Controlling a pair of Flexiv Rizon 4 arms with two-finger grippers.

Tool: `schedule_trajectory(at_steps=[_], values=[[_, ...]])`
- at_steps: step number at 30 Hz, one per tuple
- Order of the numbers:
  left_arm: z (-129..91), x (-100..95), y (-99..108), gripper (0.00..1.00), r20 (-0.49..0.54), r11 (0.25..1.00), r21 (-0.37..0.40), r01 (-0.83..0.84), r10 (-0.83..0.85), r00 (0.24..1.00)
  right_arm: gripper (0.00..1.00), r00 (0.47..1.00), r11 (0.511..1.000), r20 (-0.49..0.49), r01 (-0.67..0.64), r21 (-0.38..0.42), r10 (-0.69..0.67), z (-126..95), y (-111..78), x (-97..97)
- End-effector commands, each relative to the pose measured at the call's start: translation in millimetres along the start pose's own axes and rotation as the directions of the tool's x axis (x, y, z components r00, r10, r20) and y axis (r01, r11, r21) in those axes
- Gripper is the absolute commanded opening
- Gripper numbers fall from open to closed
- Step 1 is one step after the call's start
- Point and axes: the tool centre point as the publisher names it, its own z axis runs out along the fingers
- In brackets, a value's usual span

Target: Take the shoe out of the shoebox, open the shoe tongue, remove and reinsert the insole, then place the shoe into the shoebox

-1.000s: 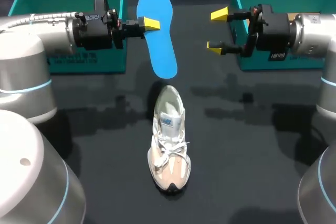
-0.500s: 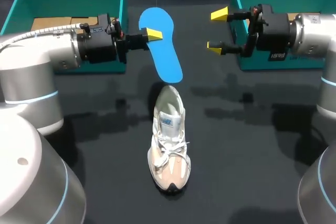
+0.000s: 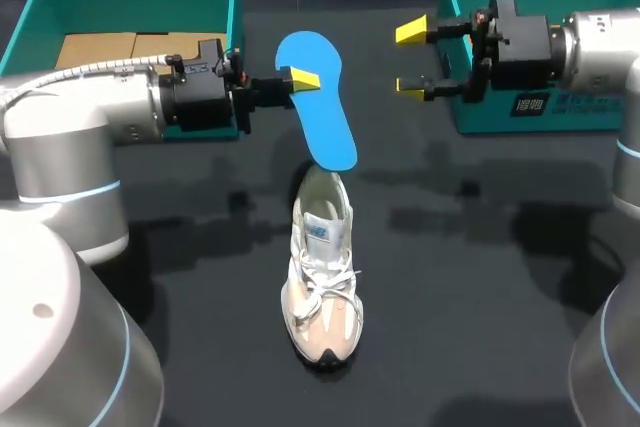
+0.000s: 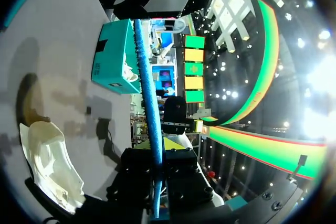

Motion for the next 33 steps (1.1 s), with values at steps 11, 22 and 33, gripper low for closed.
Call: schedule_trajectory(at_steps=[11, 22, 33], values=[[3, -1.9, 0, 0.0, -0.002, 1.0, 0.003, -0.001, 0.001, 1.0, 1.0, 0.822, 0.993, 0.567, -0.098, 0.069, 0.042, 12, 7.9, 60.9], [3, -1.9, 0, 0.0, -0.002, 1.0, 0.003, -0.001, 0.001, 1.0, 1.0, 0.593, 0.997, 0.805, -0.07, 0.02, 0.026, 21, 4.4, 89.3], [3, -1.9, 0, 0.0, -0.002, 1.0, 0.003, -0.001, 0.001, 1.0, 1.0, 0.381, 0.997, 0.925, -0.069, 0.024, 0.004, 60, -3.0, 112.4]])
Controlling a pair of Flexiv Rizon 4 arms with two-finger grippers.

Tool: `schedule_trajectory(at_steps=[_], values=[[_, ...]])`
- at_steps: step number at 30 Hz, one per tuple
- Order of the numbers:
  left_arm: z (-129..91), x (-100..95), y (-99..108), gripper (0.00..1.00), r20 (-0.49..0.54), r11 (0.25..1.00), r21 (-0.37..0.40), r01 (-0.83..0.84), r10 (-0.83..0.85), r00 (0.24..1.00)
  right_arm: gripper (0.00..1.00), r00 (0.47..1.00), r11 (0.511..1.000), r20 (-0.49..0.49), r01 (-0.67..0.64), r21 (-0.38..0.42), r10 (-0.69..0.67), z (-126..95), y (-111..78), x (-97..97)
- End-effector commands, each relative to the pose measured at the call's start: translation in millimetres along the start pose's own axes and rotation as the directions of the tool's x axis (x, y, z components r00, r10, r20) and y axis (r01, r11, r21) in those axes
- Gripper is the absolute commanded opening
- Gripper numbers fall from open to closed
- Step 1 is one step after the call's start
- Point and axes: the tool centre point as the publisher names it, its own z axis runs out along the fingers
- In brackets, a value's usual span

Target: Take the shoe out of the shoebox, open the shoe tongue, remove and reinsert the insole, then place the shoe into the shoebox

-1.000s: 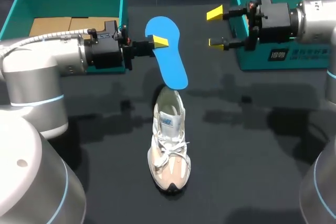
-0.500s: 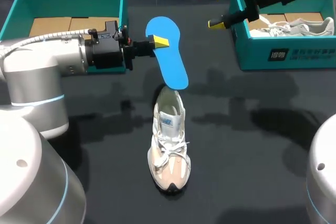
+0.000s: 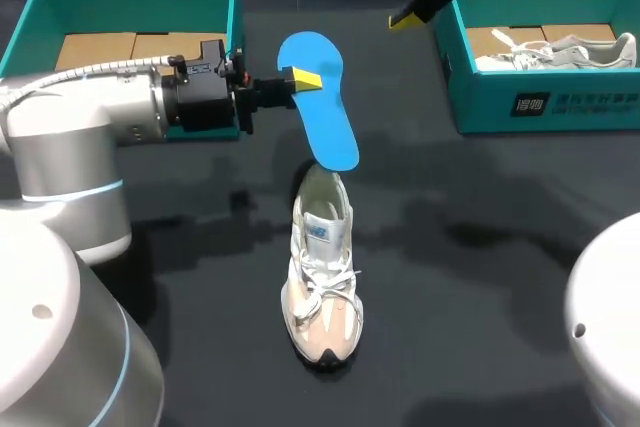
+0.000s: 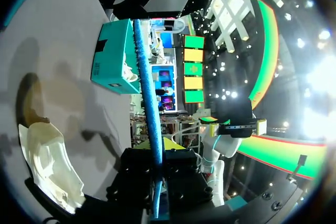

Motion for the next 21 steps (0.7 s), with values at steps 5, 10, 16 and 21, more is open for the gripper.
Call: schedule_trajectory(at_steps=[5, 10, 16, 21], values=[[1, -0.6, 0, 0.0, 0.001, 1.0, 0.002, 0.0, 0.0, 1.0, 1.0, 0.85, 1.0, 0.525, 0.029, 0.012, -0.03, 18, -7.1, 36.6], [1, -0.6, 0, 0.0, 0.001, 1.0, 0.002, 0.0, 0.0, 1.0, 1.0, 0.803, 1.0, 0.596, 0.022, 0.018, -0.028, 23, -12.4, 48.1], [1, -0.6, 0, 0.0, 0.001, 1.0, 0.002, 0.0, 0.0, 1.0, 1.0, 0.752, 0.999, 0.658, 0.024, 0.041, -0.045, 33, -16.8, 60.6], [1, -0.6, 0, 0.0, 0.001, 1.0, 0.002, 0.0, 0.0, 1.0, 1.0, 0.714, 0.998, 0.699, 0.003, 0.063, -0.047, 39, -16.2, 66.9]])
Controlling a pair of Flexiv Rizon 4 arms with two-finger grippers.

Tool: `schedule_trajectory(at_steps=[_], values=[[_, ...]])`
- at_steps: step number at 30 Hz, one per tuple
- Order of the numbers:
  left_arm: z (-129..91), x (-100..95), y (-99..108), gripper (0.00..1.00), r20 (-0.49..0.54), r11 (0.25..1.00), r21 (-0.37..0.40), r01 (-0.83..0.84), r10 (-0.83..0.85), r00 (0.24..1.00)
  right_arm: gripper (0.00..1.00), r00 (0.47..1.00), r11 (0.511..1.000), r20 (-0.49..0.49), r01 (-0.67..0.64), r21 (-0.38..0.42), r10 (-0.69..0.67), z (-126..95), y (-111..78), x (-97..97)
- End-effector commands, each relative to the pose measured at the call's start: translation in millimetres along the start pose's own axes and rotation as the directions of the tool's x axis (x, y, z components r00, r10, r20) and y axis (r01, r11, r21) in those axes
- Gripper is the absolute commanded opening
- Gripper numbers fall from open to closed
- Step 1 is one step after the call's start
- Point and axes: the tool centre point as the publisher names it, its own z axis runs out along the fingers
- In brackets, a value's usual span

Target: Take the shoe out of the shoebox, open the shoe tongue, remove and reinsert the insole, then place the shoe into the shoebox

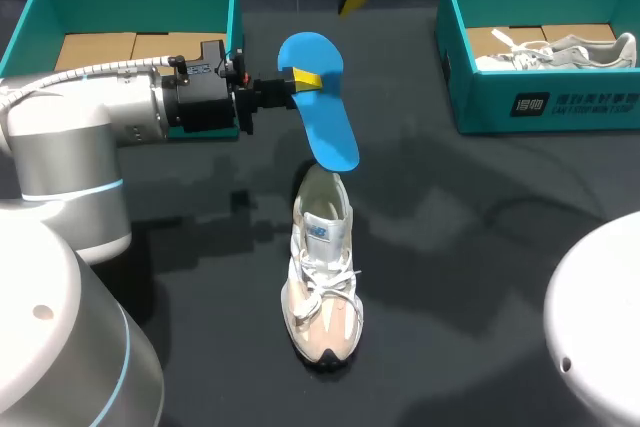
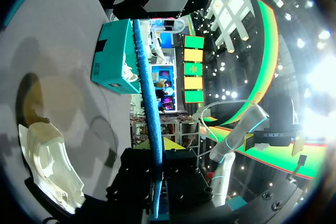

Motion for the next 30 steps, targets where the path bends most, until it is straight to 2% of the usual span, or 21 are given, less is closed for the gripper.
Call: schedule_trajectory(at_steps=[1, 11, 15, 21, 30], values=[[1, -0.2, 0, 0.0, 0.001, 1.0, 0.001, 0.0, 0.0, 1.0, 1.0, 0.936, 1.0, 0.353, -0.002, 0.019, -0.005, 4, 6.7, 12.2], [1, -0.2, 0, 0.0, 0.001, 1.0, 0.001, 0.0, 0.0, 1.0, 1.0, 0.898, 0.998, 0.44, -0.054, 0.041, 0.031, 13, 2.1, 22.2], [1, -0.2, 0, 0.0, 0.001, 1.0, 0.001, 0.0, 0.0, 1.0, 1.0, 0.898, 0.998, 0.437, -0.059, 0.031, 0.039, 14, 0.8, 21.5], [1, -0.2, 0, 0.0, 0.001, 1.0, 0.001, 0.0, 0.0, 1.0, 1.0, 0.926, 0.999, 0.375, -0.052, 0.011, 0.044, 14, -1.1, 16.8], [1, -0.2, 0, 0.0, 0.001, 1.0, 0.001, 0.0, 0.0, 1.0, 1.0, 0.971, 0.994, 0.213, -0.112, -0.009, 0.111, 15, -2.7, 0.4]])
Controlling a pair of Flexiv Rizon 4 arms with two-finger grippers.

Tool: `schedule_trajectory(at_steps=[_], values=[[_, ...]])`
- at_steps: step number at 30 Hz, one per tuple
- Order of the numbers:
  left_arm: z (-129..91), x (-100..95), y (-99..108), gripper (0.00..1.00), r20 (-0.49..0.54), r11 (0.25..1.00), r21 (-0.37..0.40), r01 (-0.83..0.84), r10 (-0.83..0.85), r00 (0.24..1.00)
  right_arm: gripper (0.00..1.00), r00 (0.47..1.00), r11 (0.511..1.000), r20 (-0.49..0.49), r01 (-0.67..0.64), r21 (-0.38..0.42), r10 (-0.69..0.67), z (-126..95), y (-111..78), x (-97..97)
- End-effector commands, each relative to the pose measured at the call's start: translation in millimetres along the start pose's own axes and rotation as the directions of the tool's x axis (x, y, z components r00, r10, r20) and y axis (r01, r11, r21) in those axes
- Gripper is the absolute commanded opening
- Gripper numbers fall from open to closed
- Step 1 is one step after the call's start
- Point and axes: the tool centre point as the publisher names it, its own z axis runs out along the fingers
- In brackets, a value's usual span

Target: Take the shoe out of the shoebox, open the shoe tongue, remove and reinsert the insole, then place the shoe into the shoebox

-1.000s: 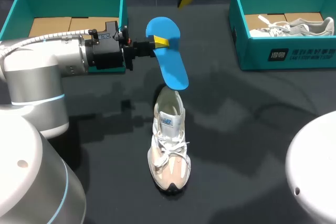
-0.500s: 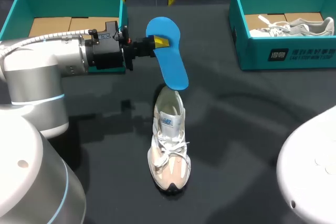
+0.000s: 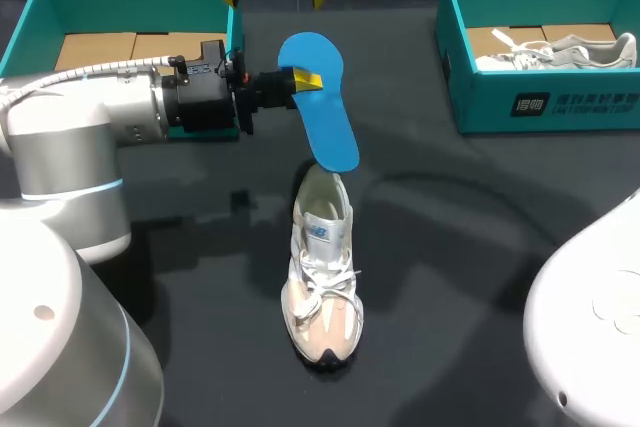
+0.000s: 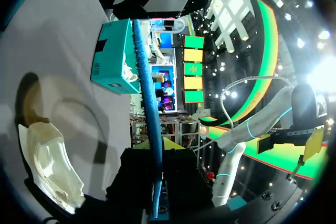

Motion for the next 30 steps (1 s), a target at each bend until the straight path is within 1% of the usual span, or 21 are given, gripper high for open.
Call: schedule_trajectory(at_steps=[1, 3, 6, 8, 14, 20, 24, 30], values=[[1, -0.4, 0, 0.0, 0.001, 1.0, 0.002, 0.0, 0.0, 1.0, 1.0, 0.982, 1.0, -0.184, -0.03, 0.0, 0.029, 7, -3.4, -17.8], [1, -0.4, 0, 0.0, 0.001, 1.0, 0.002, 0.0, 0.0, 1.0, 1.0, 0.974, 0.999, -0.222, -0.045, 0.009, 0.046, 9, -3.1, -21.7], [1, -0.4, 0, 0.0, 0.001, 1.0, 0.002, 0.0, 0.0, 1.0, 1.0, 0.948, 0.997, -0.309, -0.075, 0.029, 0.08, 12, -1.5, -26.9], [1, -0.4, 0, 0.0, 0.001, 1.0, 0.002, 0.0, 0.0, 1.0, 1.0, 0.924, 0.996, -0.373, -0.083, 0.034, 0.09, 13, -0.8, -29.7], [1, -0.4, 0, 0.0, 0.001, 1.0, 0.002, 0.0, 0.0, 1.0, 1.0, 0.858, 0.993, -0.501, -0.097, 0.061, 0.115, 16, 4.5, -35.9], [1, -0.4, 0, 0.0, 0.001, 1.0, 0.002, 0.0, 0.0, 1.0, 1.0, 0.776, 0.991, -0.615, -0.103, 0.091, 0.137, 24, 7.5, -42.0], [1, -0.4, 0, 0.0, 0.001, 1.0, 0.002, 0.0, 0.0, 1.0, 1.0, 0.721, 0.989, -0.678, -0.105, 0.1, 0.145, 30, 5.1, -47.9], [1, -0.4, 0, 0.0, 0.001, 1.0, 0.002, 0.0, 0.0, 1.0, 1.0, 0.622, 0.988, -0.768, -0.111, 0.108, 0.154, 41, 1.2, -54.2]])
